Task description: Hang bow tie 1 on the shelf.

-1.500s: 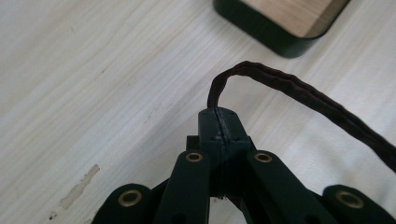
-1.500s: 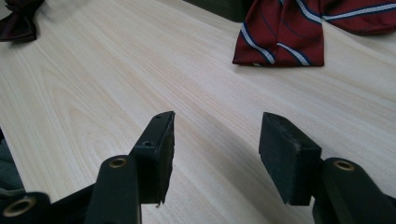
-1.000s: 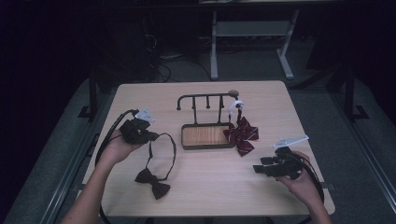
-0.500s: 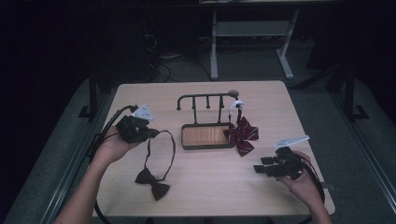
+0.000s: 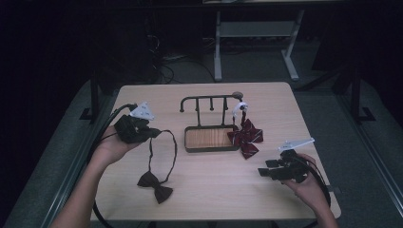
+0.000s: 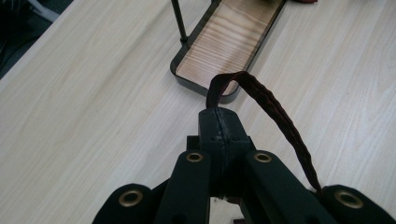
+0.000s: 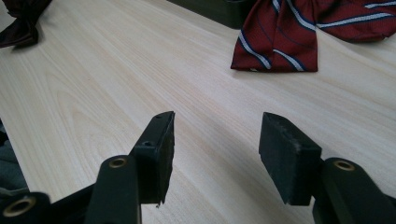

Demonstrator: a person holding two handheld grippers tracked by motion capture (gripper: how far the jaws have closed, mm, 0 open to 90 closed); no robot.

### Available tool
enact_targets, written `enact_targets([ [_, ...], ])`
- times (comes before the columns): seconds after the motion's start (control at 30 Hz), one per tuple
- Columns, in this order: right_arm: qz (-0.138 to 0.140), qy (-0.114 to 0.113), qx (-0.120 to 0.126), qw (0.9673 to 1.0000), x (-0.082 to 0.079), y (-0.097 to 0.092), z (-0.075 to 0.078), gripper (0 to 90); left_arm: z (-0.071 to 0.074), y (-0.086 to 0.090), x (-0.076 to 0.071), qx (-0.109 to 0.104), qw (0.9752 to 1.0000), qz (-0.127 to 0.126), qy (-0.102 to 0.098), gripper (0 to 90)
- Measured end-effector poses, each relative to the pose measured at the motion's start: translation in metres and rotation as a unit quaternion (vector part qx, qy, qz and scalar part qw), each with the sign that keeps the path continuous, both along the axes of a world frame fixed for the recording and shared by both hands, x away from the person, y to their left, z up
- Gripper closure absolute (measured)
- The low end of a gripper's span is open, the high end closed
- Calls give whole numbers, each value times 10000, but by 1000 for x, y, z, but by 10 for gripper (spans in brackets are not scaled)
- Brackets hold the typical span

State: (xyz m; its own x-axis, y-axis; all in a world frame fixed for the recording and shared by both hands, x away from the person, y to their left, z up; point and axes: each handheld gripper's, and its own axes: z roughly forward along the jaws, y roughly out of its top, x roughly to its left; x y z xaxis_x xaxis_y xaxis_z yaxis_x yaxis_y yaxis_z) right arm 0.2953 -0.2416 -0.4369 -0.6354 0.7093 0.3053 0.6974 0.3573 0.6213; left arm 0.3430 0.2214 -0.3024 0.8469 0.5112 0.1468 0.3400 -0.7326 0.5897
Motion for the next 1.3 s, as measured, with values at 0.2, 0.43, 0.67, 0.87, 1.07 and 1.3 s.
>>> enact_targets([
  [0.2,-3,-7,-3,10000,0,-1,-1,452,7,-1,-1,-24,10000,-25,-45,900],
  [0.43,-10,-33,12,10000,0,-1,0,452,13,-4,-1,3,9999,-72,-105,900],
  [0.67,-36,-6,24,10000,0,-1,0,452,19,-8,-1,-3,9998,-109,-154,900],
  [0.87,-38,-15,29,10000,0,-2,1,452,23,-12,1,5,9997,-136,-198,900],
  [1.07,-37,-19,34,10000,0,-3,1,452,26,-16,4,3,9996,-140,-232,900],
  [1.3,-26,-28,20,10000,0,-3,1,452,31,-21,8,20,9995,-181,-276,900],
])
